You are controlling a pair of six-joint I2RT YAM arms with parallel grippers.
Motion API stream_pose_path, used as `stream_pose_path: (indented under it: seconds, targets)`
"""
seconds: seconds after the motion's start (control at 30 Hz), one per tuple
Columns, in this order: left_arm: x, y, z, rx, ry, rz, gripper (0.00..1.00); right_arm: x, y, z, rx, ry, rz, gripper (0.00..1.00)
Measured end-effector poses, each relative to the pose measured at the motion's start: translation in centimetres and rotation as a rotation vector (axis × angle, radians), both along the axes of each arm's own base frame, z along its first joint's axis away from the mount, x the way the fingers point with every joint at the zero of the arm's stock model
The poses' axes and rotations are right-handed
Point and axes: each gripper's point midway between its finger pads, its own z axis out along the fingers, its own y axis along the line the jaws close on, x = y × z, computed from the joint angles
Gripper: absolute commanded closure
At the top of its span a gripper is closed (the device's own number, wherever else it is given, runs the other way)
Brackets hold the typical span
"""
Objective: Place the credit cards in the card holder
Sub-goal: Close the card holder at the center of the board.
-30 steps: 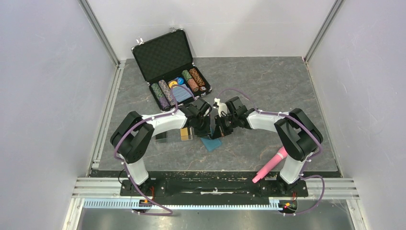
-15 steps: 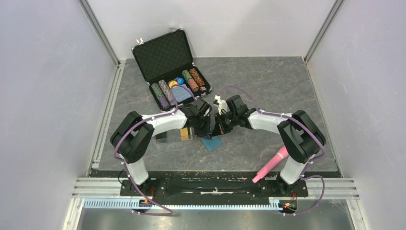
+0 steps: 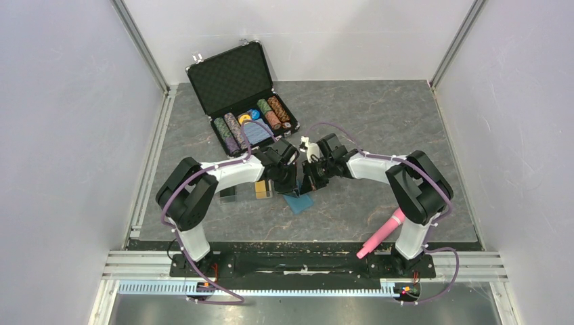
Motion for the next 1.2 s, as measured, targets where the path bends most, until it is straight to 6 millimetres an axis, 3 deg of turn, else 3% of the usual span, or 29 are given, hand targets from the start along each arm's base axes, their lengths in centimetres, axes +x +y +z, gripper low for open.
stream_pose_path:
  seconds: [0.37,0.7,1.2]
  targets:
    - [0.1,-0.1,0.7,-0.011,-0.014,0.001,0.98,0.2,-0.1,0.8,0.011,-0.003,-0.027,0.96]
    - [0.3,-0.2,2.2,-0.034,-0.039,0.001,0.98,2.1,0.4,3.7,0.106,-0.074,-0.084,0.96]
    - [-0.3,0.5,1.7,0.004,-0.008,0.004,0.98,0.6,0.2,2.3,0.109,-0.014,-0.068,0.98]
